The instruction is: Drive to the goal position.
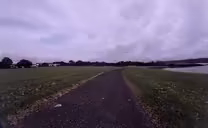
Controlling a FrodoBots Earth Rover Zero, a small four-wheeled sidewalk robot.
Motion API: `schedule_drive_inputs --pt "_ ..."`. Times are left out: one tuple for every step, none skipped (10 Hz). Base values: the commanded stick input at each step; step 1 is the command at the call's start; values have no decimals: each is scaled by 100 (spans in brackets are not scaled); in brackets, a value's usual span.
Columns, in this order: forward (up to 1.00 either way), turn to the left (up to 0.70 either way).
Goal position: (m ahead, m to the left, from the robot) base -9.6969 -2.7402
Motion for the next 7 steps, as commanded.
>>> schedule_drive_inputs --pt "0 70" --pt "0 70" --pt "0 70" --pt "0 70" --pt "0 70" --pt "0 70" --pt "0 70"
